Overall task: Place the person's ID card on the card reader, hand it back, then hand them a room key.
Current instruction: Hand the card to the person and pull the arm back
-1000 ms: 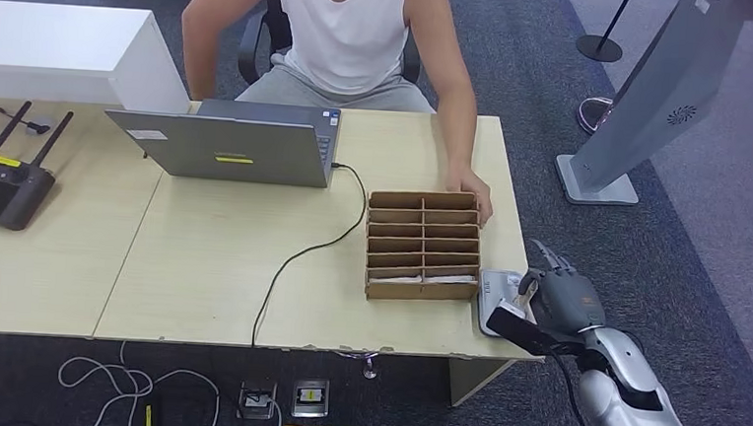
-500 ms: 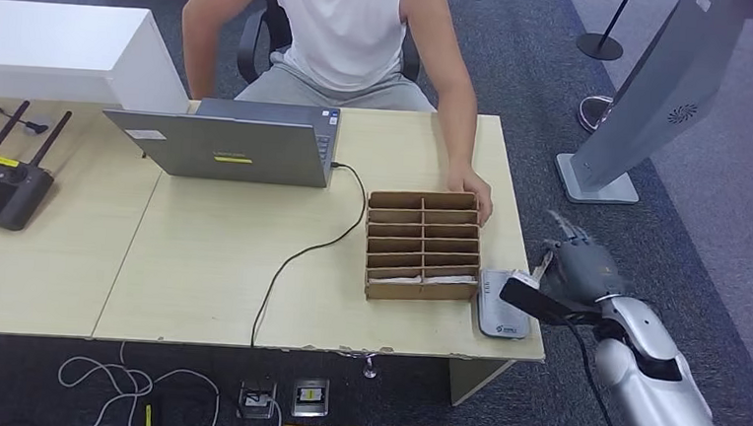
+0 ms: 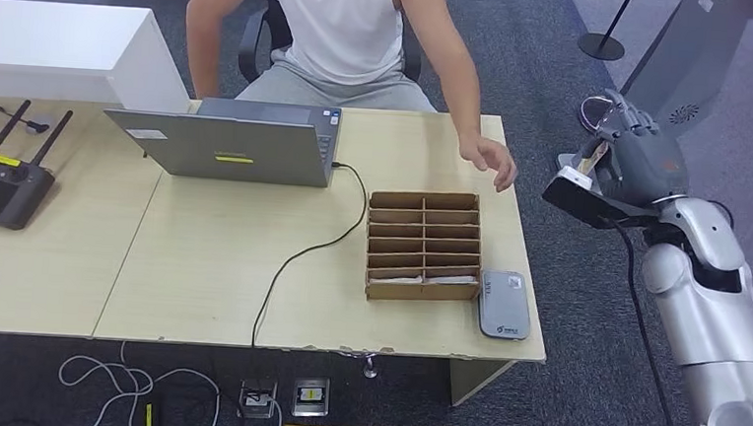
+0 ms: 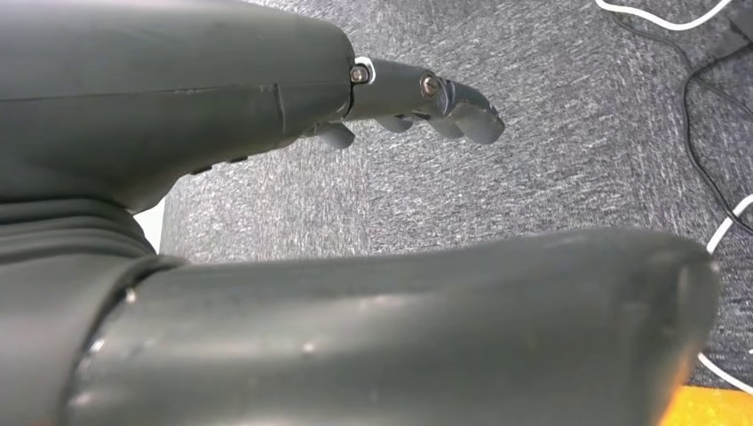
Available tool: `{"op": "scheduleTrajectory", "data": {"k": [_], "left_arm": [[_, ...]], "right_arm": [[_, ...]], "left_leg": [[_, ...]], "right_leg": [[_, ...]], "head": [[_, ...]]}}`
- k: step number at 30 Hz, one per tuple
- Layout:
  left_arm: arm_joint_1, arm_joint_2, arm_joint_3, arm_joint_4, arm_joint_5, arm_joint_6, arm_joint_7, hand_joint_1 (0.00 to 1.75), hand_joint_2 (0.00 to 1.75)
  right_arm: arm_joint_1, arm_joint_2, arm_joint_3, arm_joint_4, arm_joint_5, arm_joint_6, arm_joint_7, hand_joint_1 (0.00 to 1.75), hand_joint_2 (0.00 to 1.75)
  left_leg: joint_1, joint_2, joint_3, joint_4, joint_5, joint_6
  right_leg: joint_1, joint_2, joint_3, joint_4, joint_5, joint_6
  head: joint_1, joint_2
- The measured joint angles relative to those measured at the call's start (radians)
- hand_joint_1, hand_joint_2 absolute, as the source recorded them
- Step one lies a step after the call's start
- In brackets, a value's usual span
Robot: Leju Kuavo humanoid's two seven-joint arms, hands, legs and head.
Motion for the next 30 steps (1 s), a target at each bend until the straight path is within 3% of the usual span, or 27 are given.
{"op": "scheduleTrajectory", "data": {"k": [7,13,21,22,25,26,30], "left_arm": [[-0.015,0.000,-0.014,0.000,-0.024,-0.007,0.000,0.00,0.00],[-0.033,0.000,-0.029,0.000,-0.050,-0.011,0.011,0.00,0.00],[-0.041,0.000,-0.042,0.000,-0.054,-0.016,0.019,0.00,0.00],[-0.041,0.000,-0.042,0.000,-0.053,-0.018,0.020,0.00,0.00],[-0.042,0.000,-0.045,0.000,-0.053,-0.021,0.021,0.00,0.00],[-0.042,0.000,-0.046,0.000,-0.053,-0.021,0.021,0.00,0.00],[-0.042,0.003,-0.047,0.000,-0.052,-0.024,0.021,0.00,0.00]], "right_arm": [[-0.149,0.049,0.011,0.116,0.031,-0.065,-0.032,1.75,1.75],[-0.295,0.132,0.031,0.298,0.062,-0.125,-0.034,1.75,1.75],[-0.368,0.229,0.053,0.478,0.081,-0.147,-0.024,1.75,1.75],[-0.372,0.239,0.056,0.495,0.083,-0.147,-0.024,1.66,1.75],[-0.379,0.267,0.061,0.536,0.090,-0.148,-0.021,0.39,1.75],[-0.380,0.276,0.061,0.548,0.092,-0.148,-0.019,0.03,1.75],[-0.381,0.301,0.068,0.586,0.099,-0.162,-0.010,0.00,1.75]], "left_leg": [[0.000,-0.001,-0.001,0.000,0.000,0.000],[0.000,-0.001,-0.001,0.000,0.001,-0.001],[0.001,-0.003,-0.002,0.000,0.001,-0.001],[0.001,-0.003,-0.002,0.000,0.001,-0.001],[0.001,-0.003,-0.002,0.000,0.001,-0.001],[0.001,-0.003,-0.002,0.000,0.001,-0.001],[0.001,-0.003,-0.001,0.000,0.001,-0.001]], "right_leg": [[0.000,0.000,0.000,0.000,0.000,0.000],[0.000,-0.001,-0.001,0.001,0.000,0.000],[0.001,-0.001,-0.001,0.001,0.000,0.000],[0.001,-0.001,-0.001,0.000,0.000,0.000],[0.001,-0.002,-0.001,0.000,0.000,0.000],[0.001,-0.002,-0.001,0.000,0.000,0.000],[0.001,-0.001,-0.001,0.000,0.000,0.000]], "head": [[0.000,0.000],[0.000,0.000],[0.000,0.000],[0.000,0.000],[0.000,0.000],[0.000,0.000],[0.000,0.000]]}}
